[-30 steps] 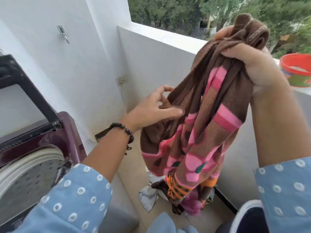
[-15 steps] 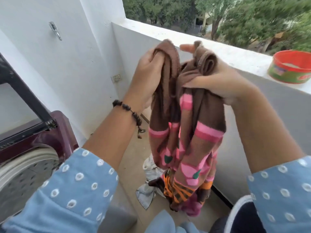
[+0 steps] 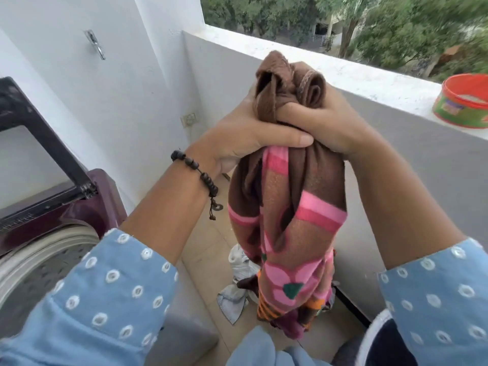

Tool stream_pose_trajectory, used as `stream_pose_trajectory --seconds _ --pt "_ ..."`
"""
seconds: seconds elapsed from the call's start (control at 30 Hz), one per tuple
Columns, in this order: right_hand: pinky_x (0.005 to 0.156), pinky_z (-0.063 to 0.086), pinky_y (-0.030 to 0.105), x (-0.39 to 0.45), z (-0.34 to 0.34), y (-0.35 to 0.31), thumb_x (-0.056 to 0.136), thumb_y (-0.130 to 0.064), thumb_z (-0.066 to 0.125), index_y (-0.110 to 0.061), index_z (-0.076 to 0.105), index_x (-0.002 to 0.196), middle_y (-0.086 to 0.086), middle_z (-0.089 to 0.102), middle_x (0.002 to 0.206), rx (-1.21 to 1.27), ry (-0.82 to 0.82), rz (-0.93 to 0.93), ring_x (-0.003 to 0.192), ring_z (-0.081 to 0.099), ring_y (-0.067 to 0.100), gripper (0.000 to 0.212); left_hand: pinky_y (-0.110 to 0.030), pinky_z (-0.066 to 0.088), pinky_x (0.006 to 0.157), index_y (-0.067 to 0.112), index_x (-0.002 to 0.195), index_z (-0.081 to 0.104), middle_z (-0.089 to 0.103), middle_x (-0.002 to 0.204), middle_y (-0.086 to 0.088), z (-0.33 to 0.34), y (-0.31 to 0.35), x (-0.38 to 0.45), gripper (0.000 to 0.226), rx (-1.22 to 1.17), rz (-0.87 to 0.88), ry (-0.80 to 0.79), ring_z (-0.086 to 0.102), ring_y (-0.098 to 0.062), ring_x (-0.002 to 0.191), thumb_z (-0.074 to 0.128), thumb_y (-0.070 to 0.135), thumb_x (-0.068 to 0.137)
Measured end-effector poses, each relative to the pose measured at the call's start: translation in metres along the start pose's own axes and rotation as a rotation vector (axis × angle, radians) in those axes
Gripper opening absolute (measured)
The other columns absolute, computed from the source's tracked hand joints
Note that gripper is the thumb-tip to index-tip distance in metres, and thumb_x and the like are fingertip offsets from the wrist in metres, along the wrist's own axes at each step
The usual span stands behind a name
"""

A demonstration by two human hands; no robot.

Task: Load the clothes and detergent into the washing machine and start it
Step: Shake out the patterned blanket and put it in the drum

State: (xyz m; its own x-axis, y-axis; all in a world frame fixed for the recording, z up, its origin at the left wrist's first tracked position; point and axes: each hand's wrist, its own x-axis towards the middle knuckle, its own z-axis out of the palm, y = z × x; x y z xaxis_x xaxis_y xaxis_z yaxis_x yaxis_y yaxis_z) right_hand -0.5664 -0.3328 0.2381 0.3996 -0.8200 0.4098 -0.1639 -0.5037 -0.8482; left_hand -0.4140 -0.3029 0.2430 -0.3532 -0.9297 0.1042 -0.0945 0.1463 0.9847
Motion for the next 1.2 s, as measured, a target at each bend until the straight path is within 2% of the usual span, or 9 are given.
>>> stream_pose_trajectory --seconds 0.2,0.43,0.6,0.73,0.83,0.9,0.97,1.1,1.2 --pt "0.089 0.053 0.028 -0.036 0.02 0.04 0.052 -0.071 0.078 -0.021 0.052 0.124 -0.008 0.071 0.113 0.494 -0.46 0.371 0.107 0.067 0.013 0.092 -0.035 0.058 0.072 -0.007 0.107 0.06 0.071 0.088 -0.015 -0.013 0.013 0.004 0.044 -0.205 0.157 0.368 0.072 -0.027 0.078 0.071 -0.007 0.064" --pt "0.084 0.051 0.012 -0.087 0.095 0.106 0.073 -0.015 0.083 -0.027 0.063 0.112 -0.017 0.067 0.106 0.027 -0.724 0.612 0.095 0.063 -0.002 0.046 -0.035 0.056 0.071 0.002 0.085 0.062 0.068 0.075 -0.013 -0.032 0.031 -0.003 0.018 -0.409 0.244 0.404 0.068 -0.026 0.068 0.062 -0.004 0.068" --pt "0.086 0.05 0.029 -0.06 0.058 0.131 0.08 -0.013 0.074 -0.019 0.069 0.113 -0.001 0.065 0.112 -0.315 -0.376 0.52 0.098 0.057 0.013 0.034 -0.029 0.057 0.07 0.02 0.075 0.075 0.073 0.076 -0.002 -0.058 0.018 -0.032 0.03 -0.142 0.164 0.3 0.071 -0.017 0.072 0.066 -0.005 0.059" --pt "0.063 0.042 0.033 -0.006 0.013 0.082 0.084 -0.001 0.059 -0.011 0.068 0.074 0.009 0.067 0.077 -0.436 0.168 0.294 0.075 0.05 0.012 0.016 -0.024 0.057 0.072 0.028 0.08 0.077 0.075 0.083 0.002 -0.063 0.0 -0.047 0.041 -0.05 0.079 0.256 0.071 -0.014 0.081 0.068 -0.004 0.056" --pt "0.062 0.039 0.025 0.022 -0.002 0.009 0.084 -0.004 0.051 -0.015 0.062 0.082 -0.007 0.054 0.074 -0.241 0.66 -0.087 0.072 0.049 0.012 0.015 -0.026 0.057 0.073 0.026 0.077 0.078 0.075 0.082 0.002 -0.057 0.006 -0.047 0.035 -0.092 0.105 0.31 0.071 -0.015 0.082 0.07 -0.001 0.055" --pt "0.069 0.043 0.028 0.036 -0.009 -0.027 0.086 -0.015 0.045 -0.011 0.064 0.089 -0.013 0.05 0.081 -0.176 0.758 -0.303 0.077 0.05 0.013 0.02 -0.029 0.057 0.076 0.022 0.081 0.076 0.075 0.086 0.0 -0.055 0.017 -0.044 0.033 -0.121 0.179 0.329 0.071 -0.018 0.085 0.065 -0.004 0.063" --pt "0.079 0.047 0.034 0.046 -0.015 -0.038 0.088 -0.016 0.039 -0.014 0.065 0.099 -0.006 0.056 0.091 -0.347 0.682 -0.394 0.086 0.054 0.019 0.029 -0.031 0.056 0.082 0.022 0.09 0.072 0.075 0.092 0.001 -0.053 0.027 -0.042 0.037 -0.08 0.242 0.305 0.07 -0.018 0.092 0.065 -0.006 0.065" --pt "0.08 0.05 0.038 0.044 -0.022 -0.007 0.081 -0.007 0.049 -0.018 0.066 0.093 0.006 0.065 0.096 -0.844 0.268 -0.108 0.092 0.061 0.029 0.023 -0.033 0.054 0.086 0.018 0.096 0.07 0.072 0.098 -0.003 -0.053 0.014 -0.046 0.044 0.044 0.201 0.324 0.068 -0.02 0.096 0.077 0.011 0.054" --pt "0.098 0.046 0.04 0.027 -0.023 0.019 0.079 -0.019 0.069 -0.026 0.053 0.132 0.009 0.059 0.128 -0.94 -0.065 0.154 0.118 0.054 0.031 0.056 -0.031 0.055 0.08 0.019 0.09 0.071 0.073 0.09 -0.002 -0.055 0.001 -0.047 0.037 -0.005 0.172 0.451 0.07 -0.018 0.088 0.076 0.005 0.056"
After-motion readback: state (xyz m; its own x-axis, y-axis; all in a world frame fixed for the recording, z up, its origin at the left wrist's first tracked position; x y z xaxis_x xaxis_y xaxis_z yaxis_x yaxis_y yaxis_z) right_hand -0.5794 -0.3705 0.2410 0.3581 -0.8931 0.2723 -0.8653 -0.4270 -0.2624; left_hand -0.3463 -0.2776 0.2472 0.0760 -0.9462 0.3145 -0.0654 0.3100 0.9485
